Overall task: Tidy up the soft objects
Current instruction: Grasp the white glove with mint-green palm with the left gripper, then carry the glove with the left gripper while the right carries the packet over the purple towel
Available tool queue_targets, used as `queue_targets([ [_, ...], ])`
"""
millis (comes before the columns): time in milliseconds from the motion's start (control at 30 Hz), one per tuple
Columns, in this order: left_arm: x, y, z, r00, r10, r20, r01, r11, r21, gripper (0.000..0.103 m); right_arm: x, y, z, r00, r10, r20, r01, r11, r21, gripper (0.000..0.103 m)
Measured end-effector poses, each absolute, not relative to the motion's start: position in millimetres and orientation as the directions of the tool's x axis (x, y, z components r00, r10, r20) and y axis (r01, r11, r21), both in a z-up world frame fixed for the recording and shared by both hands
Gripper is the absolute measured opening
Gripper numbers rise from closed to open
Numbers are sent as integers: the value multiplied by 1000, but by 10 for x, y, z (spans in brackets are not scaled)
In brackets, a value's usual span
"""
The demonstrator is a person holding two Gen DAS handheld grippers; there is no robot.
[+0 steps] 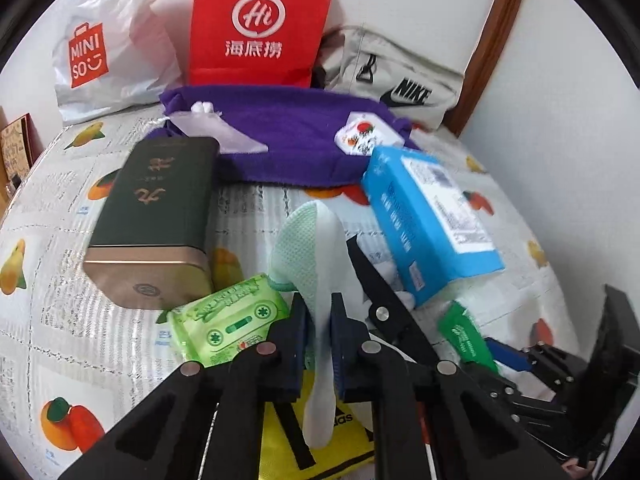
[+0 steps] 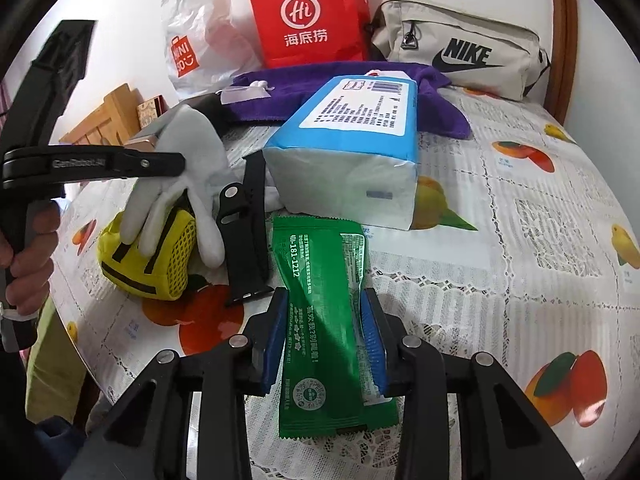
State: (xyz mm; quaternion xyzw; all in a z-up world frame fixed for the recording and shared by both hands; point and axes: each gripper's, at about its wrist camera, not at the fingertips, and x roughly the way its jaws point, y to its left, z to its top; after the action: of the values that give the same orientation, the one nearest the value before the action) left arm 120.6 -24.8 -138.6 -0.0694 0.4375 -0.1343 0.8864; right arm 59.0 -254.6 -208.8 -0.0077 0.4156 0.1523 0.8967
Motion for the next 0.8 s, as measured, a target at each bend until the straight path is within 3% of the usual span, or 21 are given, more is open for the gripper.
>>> queue_targets([
  [333,958,308,-1007,667,-318,-674,114,937,-329,11,579,-2479,-2077,597,251,-762,-275,956,100,35],
  [800,746,913,-933,705,-258,-660,10,935,-354,11,576,-2491,-1902,610,241,-755,-249,963,107,33],
])
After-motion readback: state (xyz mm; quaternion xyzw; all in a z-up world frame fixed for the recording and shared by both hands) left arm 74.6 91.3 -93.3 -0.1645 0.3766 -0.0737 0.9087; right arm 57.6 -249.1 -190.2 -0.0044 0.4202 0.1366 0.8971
